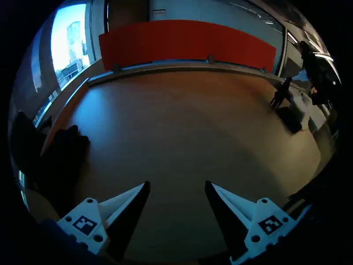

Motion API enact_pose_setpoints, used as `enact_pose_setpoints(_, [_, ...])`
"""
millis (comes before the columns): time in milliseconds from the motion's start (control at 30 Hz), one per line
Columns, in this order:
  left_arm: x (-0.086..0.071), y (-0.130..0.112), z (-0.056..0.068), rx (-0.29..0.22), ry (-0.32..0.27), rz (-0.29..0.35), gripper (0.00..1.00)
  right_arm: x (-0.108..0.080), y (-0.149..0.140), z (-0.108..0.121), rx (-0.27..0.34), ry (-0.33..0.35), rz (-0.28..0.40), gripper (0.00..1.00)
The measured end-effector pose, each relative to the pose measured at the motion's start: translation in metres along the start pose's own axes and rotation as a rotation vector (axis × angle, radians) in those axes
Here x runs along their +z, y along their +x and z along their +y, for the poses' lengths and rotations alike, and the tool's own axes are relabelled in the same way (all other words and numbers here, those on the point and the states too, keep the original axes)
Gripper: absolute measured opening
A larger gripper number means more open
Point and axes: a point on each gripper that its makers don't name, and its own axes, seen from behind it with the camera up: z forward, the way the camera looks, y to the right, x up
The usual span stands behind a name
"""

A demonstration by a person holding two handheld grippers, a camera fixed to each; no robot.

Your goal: Fold towel

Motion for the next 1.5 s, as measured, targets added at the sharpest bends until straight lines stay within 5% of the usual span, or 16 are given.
enact_pose_setpoints(1000, [-0.003,0.005,0.018,0.04,-0.023,-0.002,0.92,-0.032,-0.119,0.009,0.084,-0.034,-0.106,0.02])
enact_pose_setpoints(1500, [-0.005,-0.005,0.019,0.037,-0.022,-0.014,0.92,-0.032,-0.168,0.017,0.043,-0.084,-0.203,0.02])
